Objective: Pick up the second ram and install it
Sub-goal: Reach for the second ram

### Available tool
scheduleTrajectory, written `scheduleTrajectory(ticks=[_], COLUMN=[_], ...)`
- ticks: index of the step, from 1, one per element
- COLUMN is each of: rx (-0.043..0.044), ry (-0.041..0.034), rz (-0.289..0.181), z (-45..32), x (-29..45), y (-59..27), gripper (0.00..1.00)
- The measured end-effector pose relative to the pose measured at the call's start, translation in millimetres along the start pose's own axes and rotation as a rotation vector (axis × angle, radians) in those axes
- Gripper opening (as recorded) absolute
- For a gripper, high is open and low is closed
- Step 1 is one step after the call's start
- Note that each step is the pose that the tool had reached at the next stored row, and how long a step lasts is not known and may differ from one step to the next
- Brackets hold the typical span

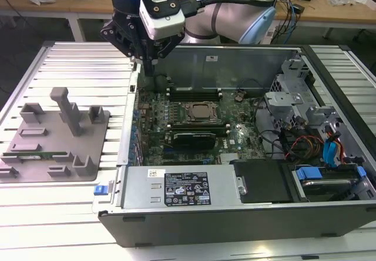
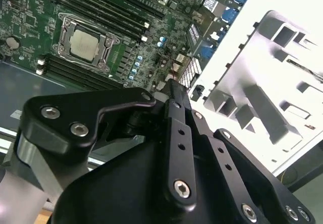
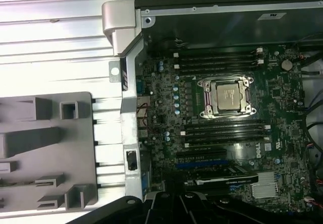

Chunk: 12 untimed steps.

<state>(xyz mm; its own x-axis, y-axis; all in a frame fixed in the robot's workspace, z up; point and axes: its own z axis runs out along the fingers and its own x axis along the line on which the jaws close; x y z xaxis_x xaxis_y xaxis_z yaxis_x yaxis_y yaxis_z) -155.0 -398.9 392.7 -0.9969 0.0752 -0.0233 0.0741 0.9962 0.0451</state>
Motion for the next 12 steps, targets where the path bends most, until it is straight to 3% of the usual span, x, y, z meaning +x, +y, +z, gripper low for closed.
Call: scheduleTrajectory(ticks=[12], rx=[0.0000], ry=[0.0000], rz=[0.000], z=[-0.4], x=[18.5], y=[-1.4], gripper=[0.08])
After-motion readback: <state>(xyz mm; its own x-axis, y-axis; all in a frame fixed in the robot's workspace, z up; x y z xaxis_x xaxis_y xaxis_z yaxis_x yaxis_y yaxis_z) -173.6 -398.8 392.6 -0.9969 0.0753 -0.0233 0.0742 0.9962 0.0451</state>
